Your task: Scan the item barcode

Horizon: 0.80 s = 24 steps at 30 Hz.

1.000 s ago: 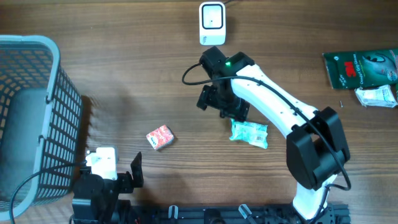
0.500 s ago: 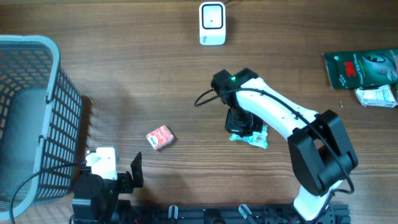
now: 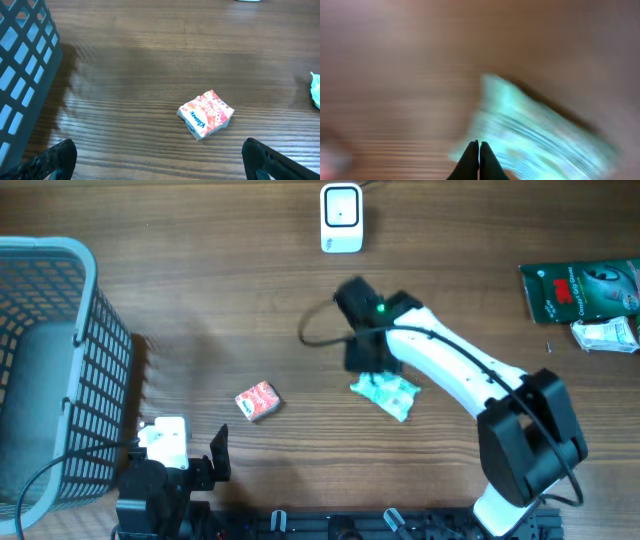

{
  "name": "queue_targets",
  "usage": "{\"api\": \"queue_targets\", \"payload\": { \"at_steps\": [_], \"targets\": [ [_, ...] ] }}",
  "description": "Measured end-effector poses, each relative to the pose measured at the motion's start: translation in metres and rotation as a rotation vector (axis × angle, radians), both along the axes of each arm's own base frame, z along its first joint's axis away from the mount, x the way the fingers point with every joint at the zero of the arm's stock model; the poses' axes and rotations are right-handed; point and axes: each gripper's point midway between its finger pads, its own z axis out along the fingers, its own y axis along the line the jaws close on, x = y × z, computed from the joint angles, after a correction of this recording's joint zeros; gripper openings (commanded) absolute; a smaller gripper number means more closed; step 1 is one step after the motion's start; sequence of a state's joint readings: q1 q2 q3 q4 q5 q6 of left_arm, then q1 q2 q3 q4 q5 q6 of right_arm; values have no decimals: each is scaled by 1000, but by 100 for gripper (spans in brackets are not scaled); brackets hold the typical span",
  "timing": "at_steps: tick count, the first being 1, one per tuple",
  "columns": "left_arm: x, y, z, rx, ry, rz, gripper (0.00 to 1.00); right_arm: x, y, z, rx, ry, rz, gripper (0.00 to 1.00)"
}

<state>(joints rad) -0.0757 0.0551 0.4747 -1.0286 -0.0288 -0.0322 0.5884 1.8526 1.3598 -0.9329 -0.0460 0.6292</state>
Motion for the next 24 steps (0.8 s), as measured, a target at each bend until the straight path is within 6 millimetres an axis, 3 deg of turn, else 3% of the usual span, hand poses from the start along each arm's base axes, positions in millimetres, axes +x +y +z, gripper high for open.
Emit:
{"api": "queue_targets", "payload": {
  "at_steps": [1, 2, 4, 5, 8, 9, 13, 15, 17, 18, 20, 22, 24],
  "targets": [
    [0, 0, 0, 0, 0, 0, 100, 15, 24, 20, 107, -55, 64, 11],
    [0, 0, 0, 0, 0, 0, 100, 16, 38, 31, 175, -68, 124, 14],
    [0, 0, 0, 0, 0, 1, 100, 4, 41, 34, 192, -30, 207, 6],
    [0, 0, 0, 0, 0, 0, 100, -6, 31, 30, 145, 5, 211, 4],
    [0, 0, 0, 0, 0, 0, 100, -45, -44, 22, -209, 163, 73, 4],
    [0, 0, 0, 0, 0, 0, 100, -46, -52, 23, -253, 163, 48, 4],
    [0, 0, 0, 0, 0, 0, 100, -60, -29, 11, -174, 191, 144, 4],
    [0, 0, 0, 0, -1, 0, 100, -75, -10, -16, -130, 182, 220, 4],
    [0, 0, 0, 0, 0, 0, 100, -81, -8, -35, -110, 172, 230, 4],
    [0, 0, 0, 0, 0, 0, 100, -81, -11, -48, -104, 161, 221, 4],
    [0, 0, 0, 0, 0, 0, 100, -66, -8, -55, -67, 103, 201, 4],
    [0, 0, 0, 0, 0, 0, 100, -35, -1, -53, -16, -6, 172, 4],
    [0, 0, 0, 0, 0, 0, 100, -6, -11, -51, -22, -90, 96, 4]
  ]
}}
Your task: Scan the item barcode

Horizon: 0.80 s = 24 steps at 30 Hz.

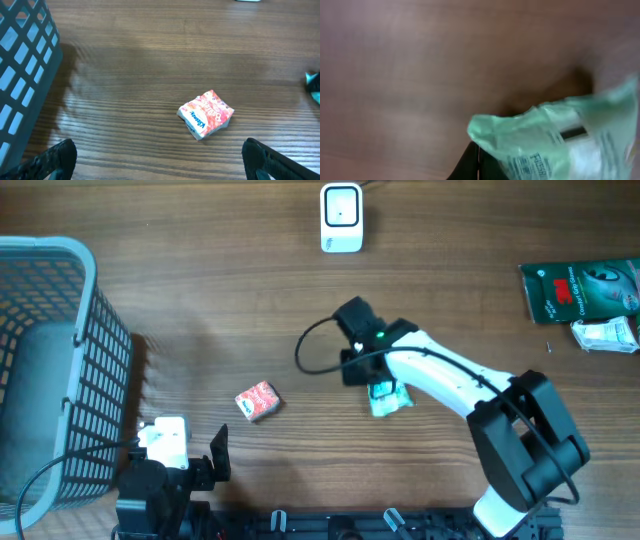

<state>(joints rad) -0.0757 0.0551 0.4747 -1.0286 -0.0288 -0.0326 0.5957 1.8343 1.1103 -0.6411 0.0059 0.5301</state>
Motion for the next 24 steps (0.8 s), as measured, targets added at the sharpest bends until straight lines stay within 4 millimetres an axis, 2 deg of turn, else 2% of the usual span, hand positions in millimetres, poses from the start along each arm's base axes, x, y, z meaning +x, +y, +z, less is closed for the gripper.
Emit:
{"api": "queue_targets", "payload": {
  "at_steps": [1, 2, 3, 5, 6, 7, 8, 9, 10, 11, 13, 17, 19, 24],
  "targets": [
    [0, 0, 0, 0, 0, 0, 100, 12, -14, 1, -23, -30, -66, 4],
    [0, 0, 0, 0, 0, 0, 100, 21, -24, 1, -37, -50, -111, 16],
    [0, 0, 0, 0, 0, 0, 100, 31, -39, 3, -53, -65, -173, 46],
    [0, 0, 0, 0, 0, 0, 100, 52, -52, 17, -10, -64, -227, 88],
    [0, 0, 0, 0, 0, 0, 100, 60, -50, 30, 33, -55, -236, 94],
    [0, 0, 0, 0, -1, 0, 100, 66, -43, 45, 86, -42, -232, 91],
    [0, 0, 0, 0, 0, 0, 100, 64, -33, 62, 139, -5, -233, 64],
    [0, 0, 0, 0, 0, -1, 100, 56, -29, 73, 170, 33, -253, 17],
    [0, 0, 0, 0, 0, 0, 100, 45, -28, 80, 179, 71, -271, 4],
    [0, 0, 0, 0, 0, 0, 100, 28, -33, 84, 157, 122, -305, 4],
    [0, 0, 0, 0, 0, 0, 100, 21, -31, 78, 154, 134, -334, 4],
    [0, 0, 0, 0, 0, -1, 100, -16, -18, 16, 223, 213, -297, 4],
    [0, 0, 0, 0, 0, 0, 100, -29, -17, 3, 241, 247, -291, 4],
    [0, 0, 0, 0, 0, 0, 100, -29, -14, -4, 274, 226, -276, 4]
  ]
}}
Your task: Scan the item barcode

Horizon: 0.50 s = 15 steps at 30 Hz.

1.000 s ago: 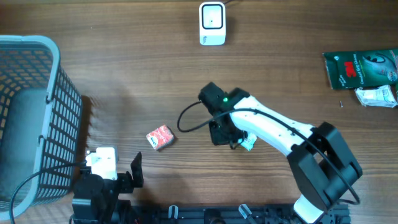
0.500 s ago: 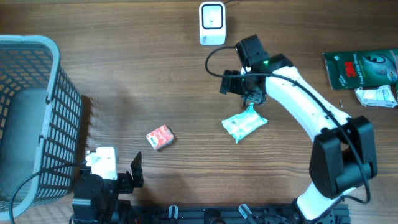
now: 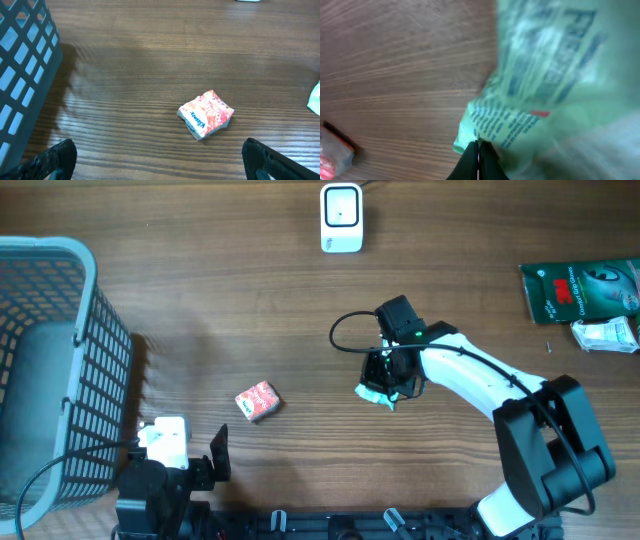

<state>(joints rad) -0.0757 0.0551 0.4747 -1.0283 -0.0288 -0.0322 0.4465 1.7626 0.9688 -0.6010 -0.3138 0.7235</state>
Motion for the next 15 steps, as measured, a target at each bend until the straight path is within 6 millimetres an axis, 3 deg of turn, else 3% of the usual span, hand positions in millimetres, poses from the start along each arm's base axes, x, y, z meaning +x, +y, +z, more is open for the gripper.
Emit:
{"api": "queue_targets", "payload": {
  "at_steps": [2, 3, 4, 6, 7, 8, 9, 10, 13, 15],
  "targets": [
    [0, 0, 0, 0, 0, 0, 100, 5, 9, 5, 47, -33, 52, 5],
    [0, 0, 0, 0, 0, 0, 100, 3, 12, 13, 61, -15, 73, 9],
    [0, 0, 0, 0, 0, 0, 100, 8, 17, 27, 75, -24, 87, 22],
    [0, 0, 0, 0, 1, 1, 100, 16, 17, 74, 70, -73, 86, 39],
    [0, 0, 0, 0, 0, 0, 100, 11, 8, 99, 46, -97, 54, 61],
    [0, 0, 0, 0, 0, 0, 100, 4, -4, 113, 10, -100, 16, 73],
    [0, 0, 0, 0, -1, 0, 100, -9, -22, 124, -52, -78, -56, 95],
    [0, 0, 0, 0, 1, 0, 100, -19, -42, 131, -124, -81, -130, 99],
    [0, 0, 0, 0, 0, 0, 100, -18, -64, 115, -208, -98, -216, 100],
    [0, 0, 0, 0, 0, 0, 100, -1, -72, 81, -198, -156, -262, 100]
  ]
}}
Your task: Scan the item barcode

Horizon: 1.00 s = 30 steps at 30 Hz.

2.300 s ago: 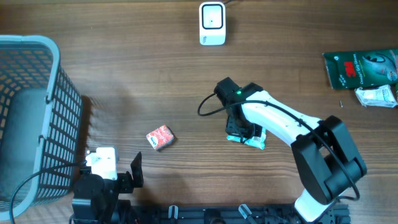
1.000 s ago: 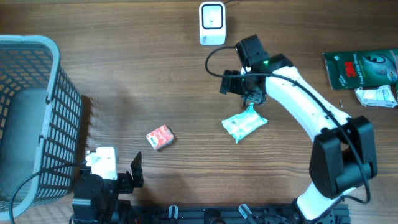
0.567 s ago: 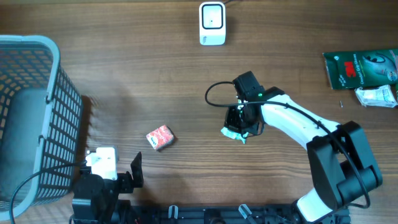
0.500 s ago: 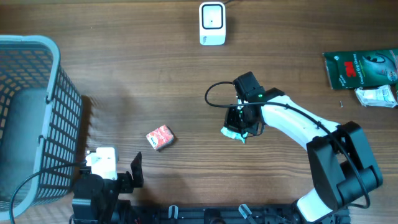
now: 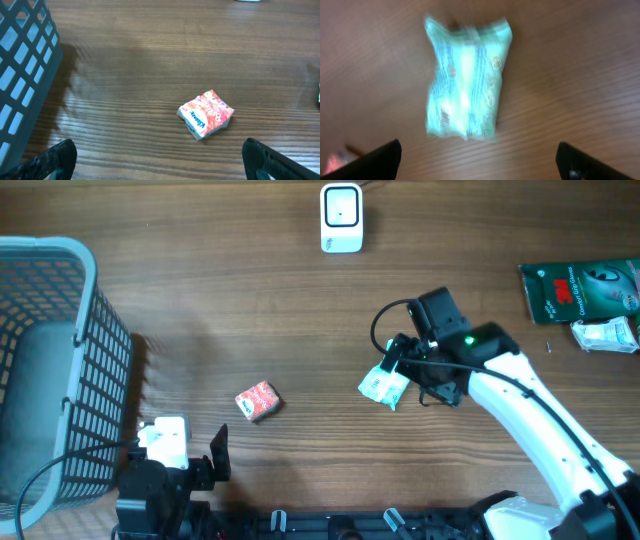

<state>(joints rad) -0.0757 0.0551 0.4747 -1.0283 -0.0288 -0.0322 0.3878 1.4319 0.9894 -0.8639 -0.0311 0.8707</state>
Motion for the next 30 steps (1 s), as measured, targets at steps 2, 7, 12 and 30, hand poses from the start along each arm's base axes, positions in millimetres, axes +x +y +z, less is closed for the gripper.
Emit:
{"api": "queue_targets", "payload": {
  "at_steps": [2, 7, 12, 30],
  "targets": [
    [0, 0, 0, 0, 1, 0, 100, 9, -7, -19, 6, -39, -24, 99],
    [0, 0, 0, 0, 0, 0, 100, 33, -20, -48, 51, -120, -63, 90],
    [0, 0, 0, 0, 0, 0, 100, 27, -3, -81, 119, -46, 2, 27],
    [0, 0, 0, 0, 1, 1, 100, 31, 0, 103, 174, -570, 187, 4]
  ]
}}
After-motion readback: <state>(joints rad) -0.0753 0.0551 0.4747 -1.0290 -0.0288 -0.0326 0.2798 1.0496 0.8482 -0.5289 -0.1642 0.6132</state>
